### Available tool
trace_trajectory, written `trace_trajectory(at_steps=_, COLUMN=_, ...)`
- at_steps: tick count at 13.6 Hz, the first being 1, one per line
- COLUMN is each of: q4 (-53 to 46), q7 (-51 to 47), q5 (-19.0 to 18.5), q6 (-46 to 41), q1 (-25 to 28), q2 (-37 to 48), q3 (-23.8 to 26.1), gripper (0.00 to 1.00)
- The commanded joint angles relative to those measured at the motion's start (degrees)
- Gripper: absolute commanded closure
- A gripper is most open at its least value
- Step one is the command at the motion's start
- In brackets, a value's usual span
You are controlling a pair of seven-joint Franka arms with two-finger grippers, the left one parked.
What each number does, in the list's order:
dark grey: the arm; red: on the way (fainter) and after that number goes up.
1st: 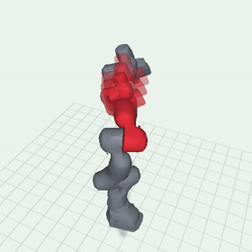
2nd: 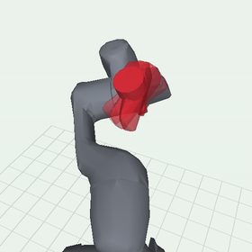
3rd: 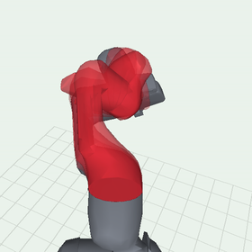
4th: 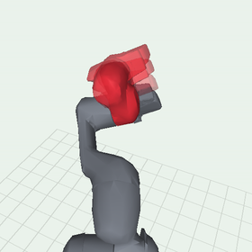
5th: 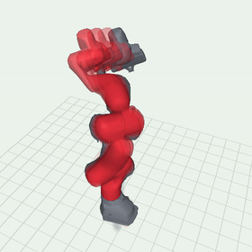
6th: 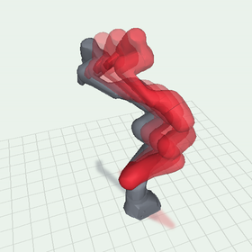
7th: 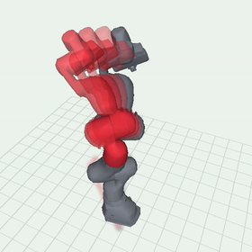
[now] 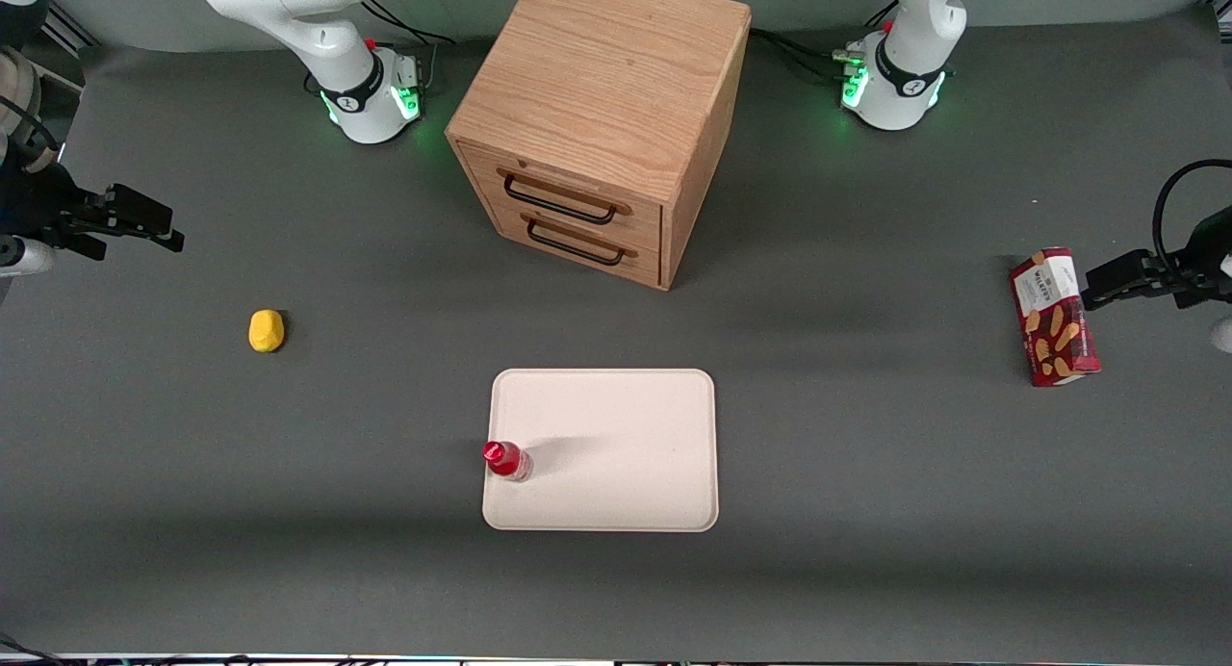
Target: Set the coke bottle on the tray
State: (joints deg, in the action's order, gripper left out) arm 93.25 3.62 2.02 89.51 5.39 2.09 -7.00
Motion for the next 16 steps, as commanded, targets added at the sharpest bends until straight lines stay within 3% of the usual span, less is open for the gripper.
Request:
trace_trajectory(at_steps=1, q4=-2.1, q7=1.5, q5=-0.9, q6=0.8, q1=-0.5, q2=-0.9, q3=0.1, gripper=0.00)
trace_trajectory(at_steps=16, q4=-2.6, q7=1.2, q5=-1.2, q6=0.1, q1=-1.1, q2=-1.0, q3=0.4, gripper=0.00)
